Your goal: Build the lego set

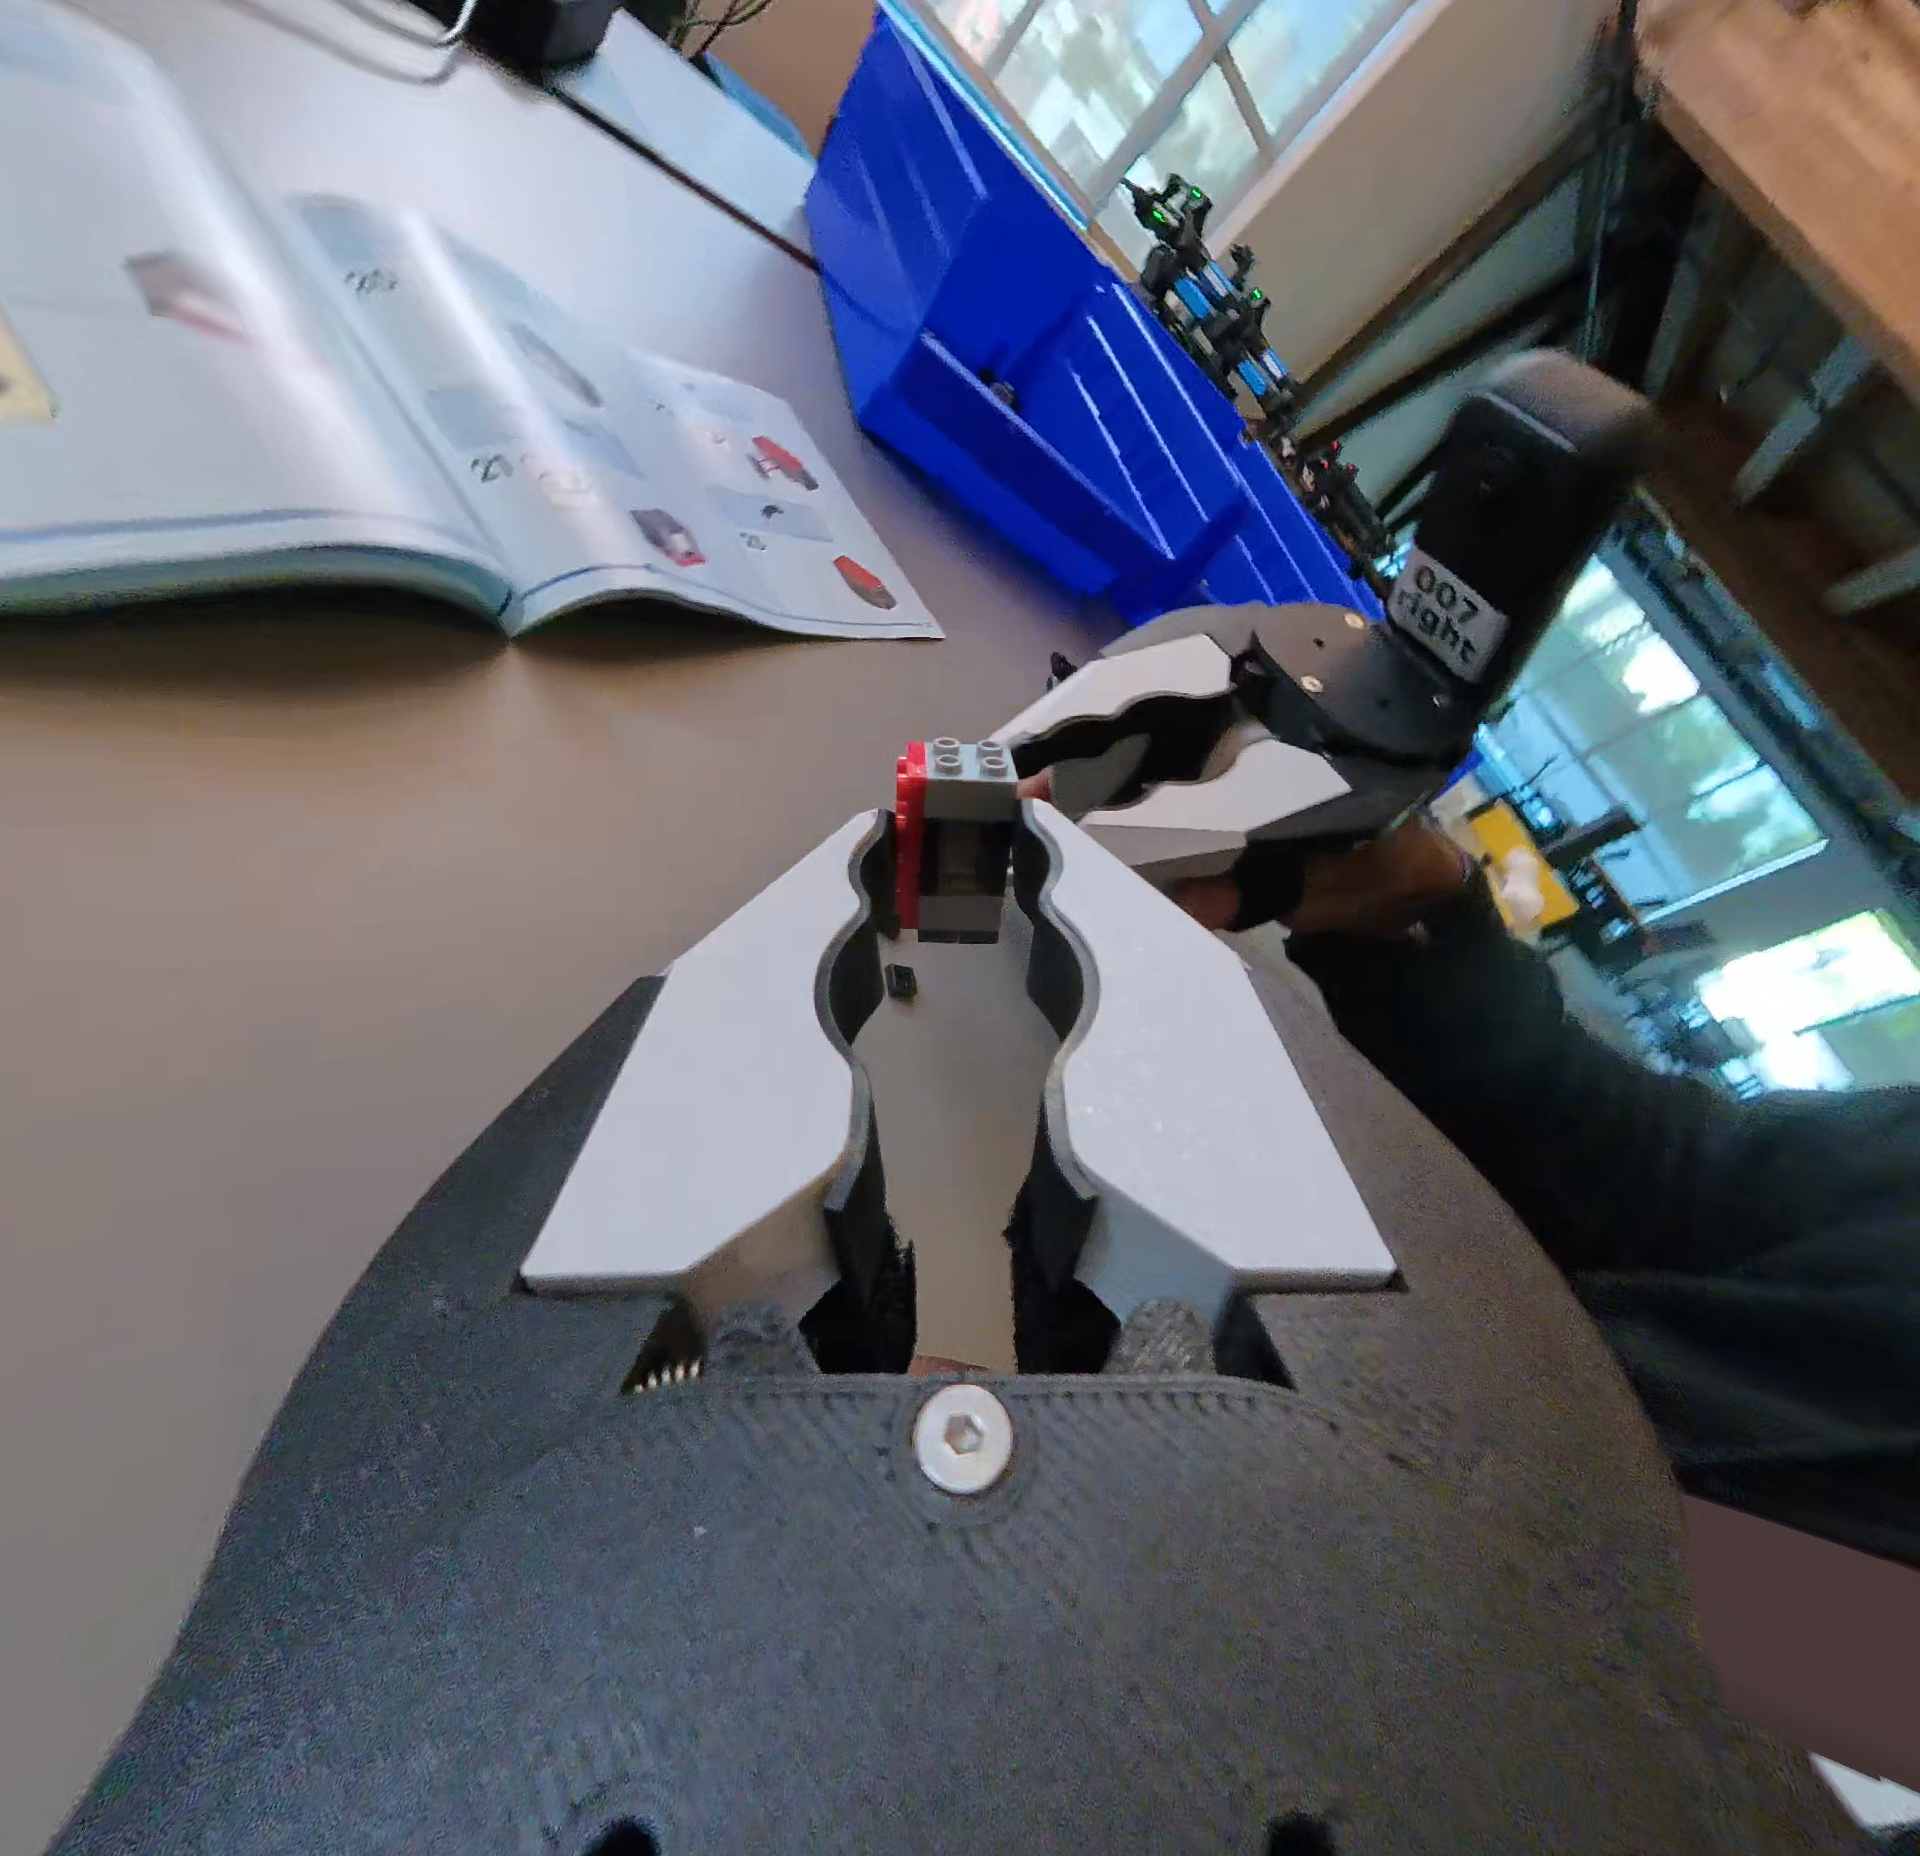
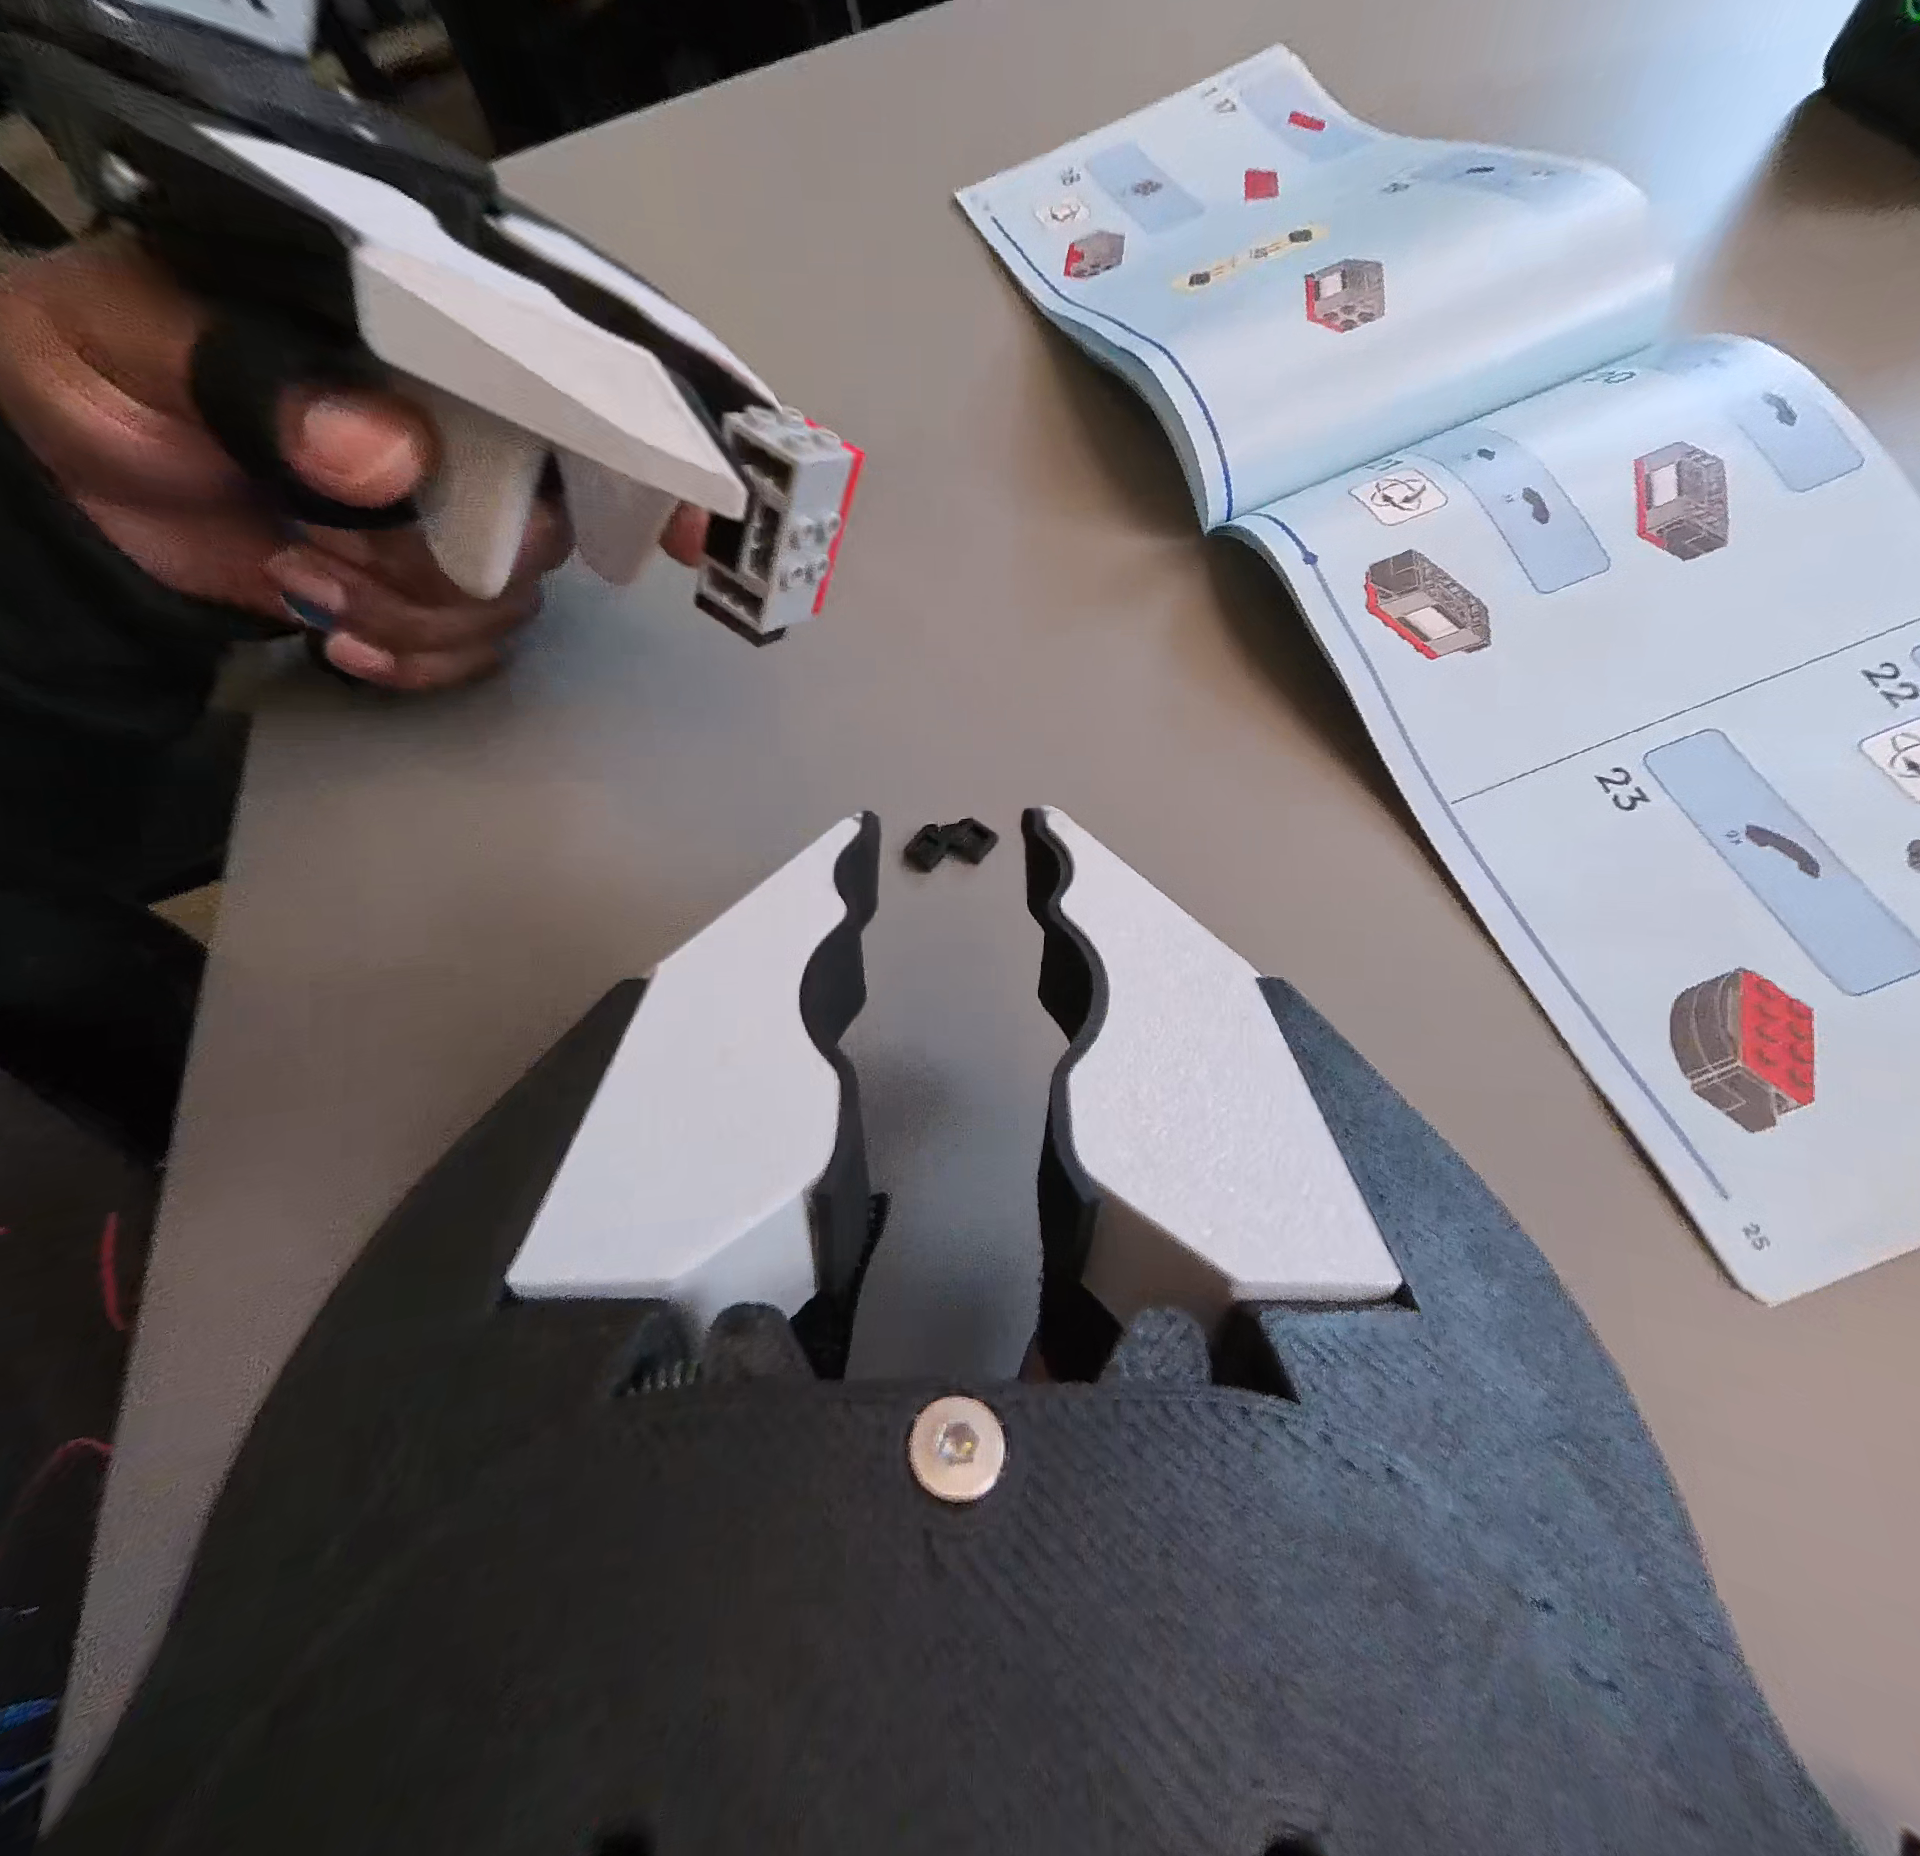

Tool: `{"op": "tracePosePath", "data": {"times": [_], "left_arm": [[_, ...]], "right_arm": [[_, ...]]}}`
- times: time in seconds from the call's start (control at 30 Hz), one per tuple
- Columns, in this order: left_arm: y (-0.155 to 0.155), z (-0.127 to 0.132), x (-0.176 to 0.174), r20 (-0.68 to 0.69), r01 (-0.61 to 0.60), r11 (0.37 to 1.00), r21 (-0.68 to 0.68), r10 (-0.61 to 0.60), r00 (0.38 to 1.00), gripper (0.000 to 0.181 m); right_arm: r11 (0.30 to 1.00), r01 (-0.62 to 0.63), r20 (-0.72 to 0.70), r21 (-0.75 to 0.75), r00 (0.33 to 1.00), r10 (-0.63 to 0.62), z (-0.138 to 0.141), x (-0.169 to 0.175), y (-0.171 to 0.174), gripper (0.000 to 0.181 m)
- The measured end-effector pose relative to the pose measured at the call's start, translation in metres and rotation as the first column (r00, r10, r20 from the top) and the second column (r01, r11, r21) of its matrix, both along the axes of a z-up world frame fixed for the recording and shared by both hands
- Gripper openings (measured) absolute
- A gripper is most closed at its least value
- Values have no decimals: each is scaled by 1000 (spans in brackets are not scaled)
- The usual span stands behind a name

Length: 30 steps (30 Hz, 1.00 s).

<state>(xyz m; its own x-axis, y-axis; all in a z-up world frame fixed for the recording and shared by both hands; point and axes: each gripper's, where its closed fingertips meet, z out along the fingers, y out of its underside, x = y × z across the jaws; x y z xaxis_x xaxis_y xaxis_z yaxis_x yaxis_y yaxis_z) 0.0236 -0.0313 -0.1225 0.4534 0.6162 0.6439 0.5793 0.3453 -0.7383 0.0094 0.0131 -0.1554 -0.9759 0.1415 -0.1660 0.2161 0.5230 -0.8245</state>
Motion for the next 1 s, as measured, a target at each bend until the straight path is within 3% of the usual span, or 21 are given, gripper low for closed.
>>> {"op": "tracePosePath", "data": {"times": [0.13, 0.4, 0.7, 1.0], "left_arm": [[1, 8, 5, -137, 35, 993, -115, -50, 989, 22], [-10, 14, 5, -264, -20, 962, -271, -54, 963, 22], [-7, 12, 5, -266, -19, 955, -295, -63, 962, 22], [-5, 18, 8, -273, 1, 971, -239, -67, 960, 22]], "right_arm": [[1000, -14, -18, 14, 1000, 14, -2, 1, -3, 29], [996, -41, -42, 82, 998, 45, -11, 4, -4, 29], [972, -61, -121, 228, 989, 90, -31, 3, -12, 29], [982, -11, -144, 189, 989, 38, -24, -2, -11, 23]]}}
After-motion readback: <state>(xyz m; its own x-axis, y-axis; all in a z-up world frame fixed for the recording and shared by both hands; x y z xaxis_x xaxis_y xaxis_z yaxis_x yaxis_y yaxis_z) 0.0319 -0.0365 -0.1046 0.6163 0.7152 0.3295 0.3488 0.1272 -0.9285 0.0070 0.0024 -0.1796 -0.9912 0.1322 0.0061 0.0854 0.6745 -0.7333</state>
